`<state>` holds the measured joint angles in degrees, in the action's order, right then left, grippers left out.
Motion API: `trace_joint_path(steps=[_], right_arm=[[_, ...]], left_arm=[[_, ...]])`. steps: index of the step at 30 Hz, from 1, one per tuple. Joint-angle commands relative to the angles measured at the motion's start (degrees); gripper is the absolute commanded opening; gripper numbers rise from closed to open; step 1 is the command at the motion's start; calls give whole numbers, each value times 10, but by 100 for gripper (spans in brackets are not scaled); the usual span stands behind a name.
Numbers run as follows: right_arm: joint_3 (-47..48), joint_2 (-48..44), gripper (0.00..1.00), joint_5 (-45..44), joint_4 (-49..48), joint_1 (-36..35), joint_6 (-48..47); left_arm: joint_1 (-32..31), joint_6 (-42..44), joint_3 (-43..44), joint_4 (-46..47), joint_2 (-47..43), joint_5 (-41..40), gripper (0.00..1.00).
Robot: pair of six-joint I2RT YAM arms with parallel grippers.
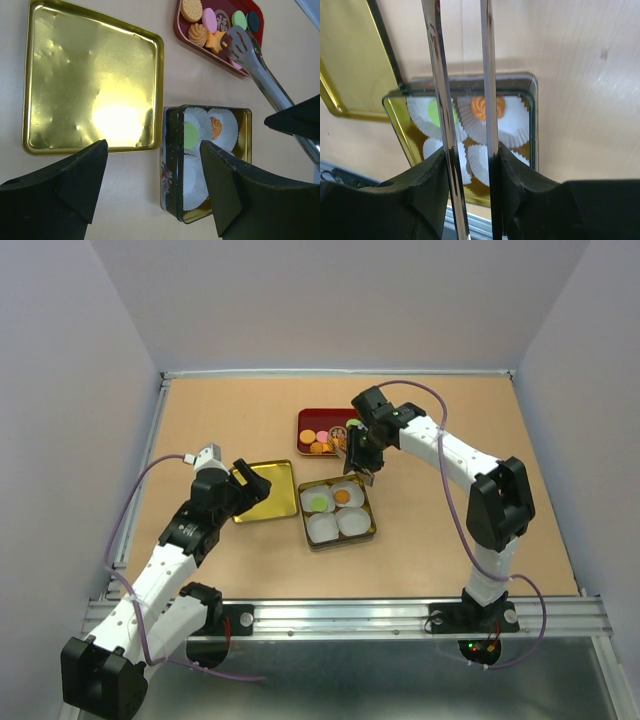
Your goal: Pack the cookies
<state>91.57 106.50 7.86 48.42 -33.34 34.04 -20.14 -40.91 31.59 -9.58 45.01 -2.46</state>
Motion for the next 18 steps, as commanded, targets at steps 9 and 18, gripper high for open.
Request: trace_joint_path(steps=[9,18], right_arm=[[105,82,45,-26,27,12,-2],[101,64,48,-63,55,22,-6]], left_arm=[[0,27,-8,30,1,-3,86],[-1,32,-17,44,9,2,86]])
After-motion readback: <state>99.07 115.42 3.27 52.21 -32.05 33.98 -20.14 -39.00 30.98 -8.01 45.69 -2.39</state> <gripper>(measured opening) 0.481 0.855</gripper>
